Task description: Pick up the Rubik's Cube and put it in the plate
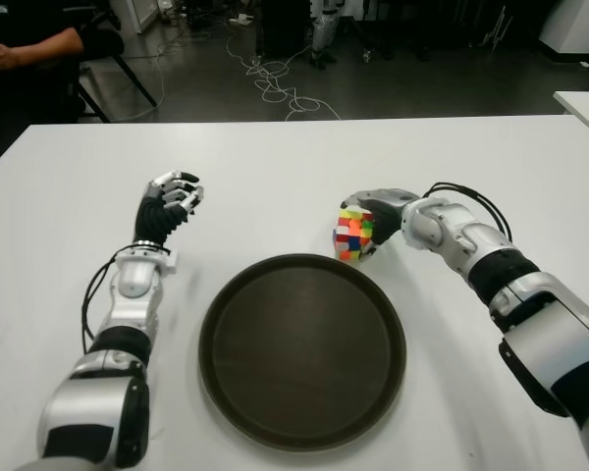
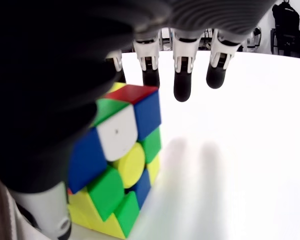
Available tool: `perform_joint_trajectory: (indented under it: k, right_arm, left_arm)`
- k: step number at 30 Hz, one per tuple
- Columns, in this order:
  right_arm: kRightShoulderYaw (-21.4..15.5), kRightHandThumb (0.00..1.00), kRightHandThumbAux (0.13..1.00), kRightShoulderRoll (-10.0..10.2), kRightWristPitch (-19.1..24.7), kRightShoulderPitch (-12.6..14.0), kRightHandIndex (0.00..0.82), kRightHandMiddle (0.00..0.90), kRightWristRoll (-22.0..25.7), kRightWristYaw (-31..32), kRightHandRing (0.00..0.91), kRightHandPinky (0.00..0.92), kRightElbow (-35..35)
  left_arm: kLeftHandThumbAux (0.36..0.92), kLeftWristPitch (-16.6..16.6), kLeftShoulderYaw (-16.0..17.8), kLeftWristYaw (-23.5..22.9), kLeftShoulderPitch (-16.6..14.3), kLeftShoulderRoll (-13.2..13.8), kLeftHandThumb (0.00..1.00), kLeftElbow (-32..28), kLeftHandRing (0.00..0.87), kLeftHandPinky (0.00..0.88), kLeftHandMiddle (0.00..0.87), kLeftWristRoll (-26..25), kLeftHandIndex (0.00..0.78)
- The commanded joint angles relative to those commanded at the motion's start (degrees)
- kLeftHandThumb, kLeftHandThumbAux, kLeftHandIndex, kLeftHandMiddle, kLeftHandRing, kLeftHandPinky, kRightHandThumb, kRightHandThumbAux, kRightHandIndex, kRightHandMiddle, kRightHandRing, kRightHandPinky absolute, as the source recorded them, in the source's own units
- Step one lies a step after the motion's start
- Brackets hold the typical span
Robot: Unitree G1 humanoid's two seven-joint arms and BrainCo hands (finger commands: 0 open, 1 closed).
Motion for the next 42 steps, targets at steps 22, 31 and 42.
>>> perform_joint_trajectory:
  k: [22, 31, 42]
  right_arm:
    - [1.9, 0.000, 0.770, 1.2, -1.4, 0.5, 0.102, 0.135, -1.3, -0.2, 0.154, 0.152, 1.0]
    - [1.9, 0.000, 0.770, 1.4, -1.2, 0.8, 0.107, 0.147, -1.4, -0.7, 0.166, 0.159, 0.9]
    - [1.9, 0.000, 0.765, 1.6, -0.7, 1.1, 0.109, 0.146, -1.5, -1.3, 0.162, 0.151, 0.6]
  left_arm:
    - [0.672, 0.0, 0.1, 0.3, 0.1, -0.3, 0.838, -0.1, 0.655, 0.695, 0.553, -0.1, 0.397]
    - [0.673, -0.9, 0.3, -0.4, 0.2, -0.4, 0.837, 0.0, 0.654, 0.697, 0.552, -0.5, 0.394]
    - [0.671, -1.1, 0.5, -1.6, 0.1, -0.4, 0.840, 0.2, 0.673, 0.714, 0.561, -1.1, 0.401]
